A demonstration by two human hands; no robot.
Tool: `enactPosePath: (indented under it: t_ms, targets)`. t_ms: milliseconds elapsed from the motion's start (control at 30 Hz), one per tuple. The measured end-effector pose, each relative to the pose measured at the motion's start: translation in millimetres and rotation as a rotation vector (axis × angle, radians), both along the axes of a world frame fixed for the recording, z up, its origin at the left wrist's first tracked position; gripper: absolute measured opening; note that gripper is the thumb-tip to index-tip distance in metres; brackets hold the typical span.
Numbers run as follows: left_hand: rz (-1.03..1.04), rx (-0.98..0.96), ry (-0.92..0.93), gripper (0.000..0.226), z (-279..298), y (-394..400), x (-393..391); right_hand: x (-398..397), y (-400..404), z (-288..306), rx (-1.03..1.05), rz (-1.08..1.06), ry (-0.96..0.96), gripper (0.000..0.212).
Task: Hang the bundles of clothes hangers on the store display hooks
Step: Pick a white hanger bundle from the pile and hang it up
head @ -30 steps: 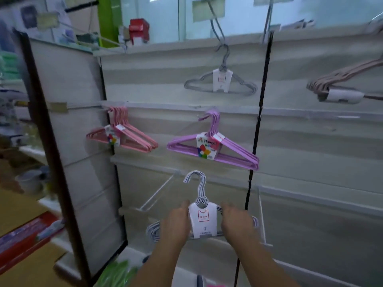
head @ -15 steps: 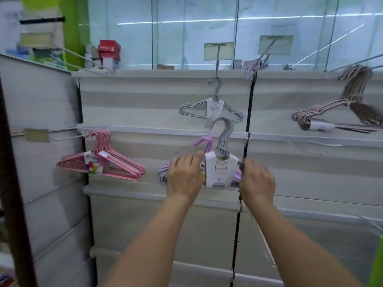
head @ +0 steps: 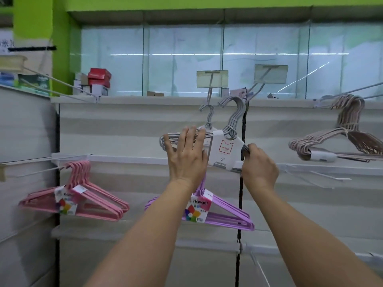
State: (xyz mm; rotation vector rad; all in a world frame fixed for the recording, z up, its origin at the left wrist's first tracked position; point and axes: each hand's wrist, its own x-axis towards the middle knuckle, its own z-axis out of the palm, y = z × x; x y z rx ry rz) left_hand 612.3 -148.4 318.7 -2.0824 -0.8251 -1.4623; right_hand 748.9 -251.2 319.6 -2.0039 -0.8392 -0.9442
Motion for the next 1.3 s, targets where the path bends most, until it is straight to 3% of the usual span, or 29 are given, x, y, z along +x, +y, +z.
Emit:
enactPosePath:
  t_ms: [267,500,633,833,1033,1300]
  targets:
    - [0.005,-0.108,0.145,0.069,16,39,26,31,33,27,-0.047,-0.057,0.097,0.021]
    - [-0.364,-0.336,-0.013,0.057,62,73,41,41,68,55,-0.034,-0.096,0.167,0.016]
    - [-0.334,-0.263,-0.030,0.055,74,93,47,46,86,65,-0.029,-0.079,0.140,0.022]
    - [-0.240,-0.200,-0.048,0.064,71,114,55,51,111,71,0.001,-0.065,0.101,0.012]
    - [-0.156,-0.148,0.104,0.094,58,132,67,58,124,66,-0.059,-0.064,0.050,0.014]
    - [-0.234,-0.088,0.186,0.105,39,158,88,77,136,56,-0.140,-0.023,-0.058,0.014]
